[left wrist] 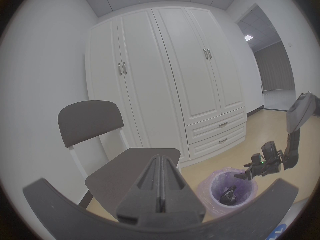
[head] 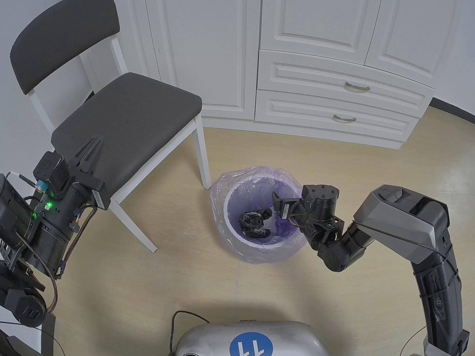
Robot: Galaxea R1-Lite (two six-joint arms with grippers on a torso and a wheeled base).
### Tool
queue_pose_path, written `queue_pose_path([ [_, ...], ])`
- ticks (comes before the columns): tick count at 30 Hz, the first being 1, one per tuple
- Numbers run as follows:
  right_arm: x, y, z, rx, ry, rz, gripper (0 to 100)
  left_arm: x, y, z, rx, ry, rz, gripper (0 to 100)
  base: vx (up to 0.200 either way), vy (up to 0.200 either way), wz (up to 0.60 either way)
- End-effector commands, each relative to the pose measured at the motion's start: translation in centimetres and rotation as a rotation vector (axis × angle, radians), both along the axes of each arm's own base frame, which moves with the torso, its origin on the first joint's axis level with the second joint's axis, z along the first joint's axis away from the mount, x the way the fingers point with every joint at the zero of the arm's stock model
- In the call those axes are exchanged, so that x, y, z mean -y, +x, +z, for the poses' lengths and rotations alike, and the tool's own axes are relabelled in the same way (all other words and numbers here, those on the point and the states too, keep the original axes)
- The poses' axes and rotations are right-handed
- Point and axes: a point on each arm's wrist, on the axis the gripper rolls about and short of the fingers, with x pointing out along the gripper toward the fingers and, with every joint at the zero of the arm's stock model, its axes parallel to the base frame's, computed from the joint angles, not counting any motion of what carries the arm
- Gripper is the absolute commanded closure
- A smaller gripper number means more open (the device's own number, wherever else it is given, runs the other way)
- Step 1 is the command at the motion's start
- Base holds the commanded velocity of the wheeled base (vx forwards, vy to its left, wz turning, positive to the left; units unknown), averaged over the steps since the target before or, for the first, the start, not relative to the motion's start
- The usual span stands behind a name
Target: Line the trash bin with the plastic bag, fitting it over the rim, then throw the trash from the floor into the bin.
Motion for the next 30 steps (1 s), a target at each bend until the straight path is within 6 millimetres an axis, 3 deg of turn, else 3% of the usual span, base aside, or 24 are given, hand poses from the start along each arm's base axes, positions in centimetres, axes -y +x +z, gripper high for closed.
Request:
queue_pose_path([
  [1, 0.2, -0.5, 2.3, 0.032, 0.017, 0.001, 0, 0.3, 0.1, -0.3, -0.012, 0.005, -0.009, 100, 0.0, 0.0, 0.0],
  [4, 0.7, -1.4, 3.9, 0.043, 0.02, 0.001, 0, 0.6, 0.0, -0.6, -0.026, 0.01, -0.025, 100, 0.0, 0.0, 0.0],
  [5, 1.4, -2.3, 5.6, 0.054, 0.023, 0.006, 0, 0.8, -0.1, -0.9, -0.037, 0.011, -0.036, 100, 0.0, 0.0, 0.0],
  [7, 2.1, -3.2, 6.8, 0.058, 0.023, 0.005, 0, 1.1, -0.1, -1.3, -0.054, 0.018, -0.049, 100, 0.0, 0.0, 0.0],
  [12, 5.2, -6.4, 11.2, 0.094, -0.043, -0.02, 0, 2.4, 0.1, -2.9, -0.124, 0.041, -0.096, 100, 0.0, 0.0, 0.0],
  [15, 7.4, -9.4, 14.1, 0.133, -0.077, -0.025, 0, 3.2, -0.4, -3.5, -0.155, 0.033, -0.143, 100, 0.0, 0.0, 0.0],
  [18, 9.5, -12.8, 15.8, 0.148, -0.109, -0.034, 0, 3.7, -1.2, -3.2, -0.159, -0.039, -0.177, 100, 0.0, 0.0, 0.0],
  [23, 13.0, -17.0, 17.4, 0.18, -0.159, -0.087, 0, 1.9, -0.8, -2.2, -0.125, -0.09, -0.064, 100, 0.0, 0.0, 0.0],
  [25, 13.1, -17.3, 17.5, 0.183, -0.158, -0.089, 0, 1.7, -0.8, -2.1, -0.121, -0.094, -0.055, 100, 0.0, 0.0, 0.0],
  [26, 14.2, -19.5, 18.4, 0.206, -0.152, -0.11, 0, 0.2, -0.9, -1.4, -0.094, -0.117, 0.002, 100, 0.0, 0.0, 0.0],
  [30, 16.0, -23.5, 21.1, 0.276, -0.123, -0.152, 0, -1.8, -2.4, 0.6, -0.029, -0.174, 0.054, 100, 0.0, 0.0, 0.0],
])
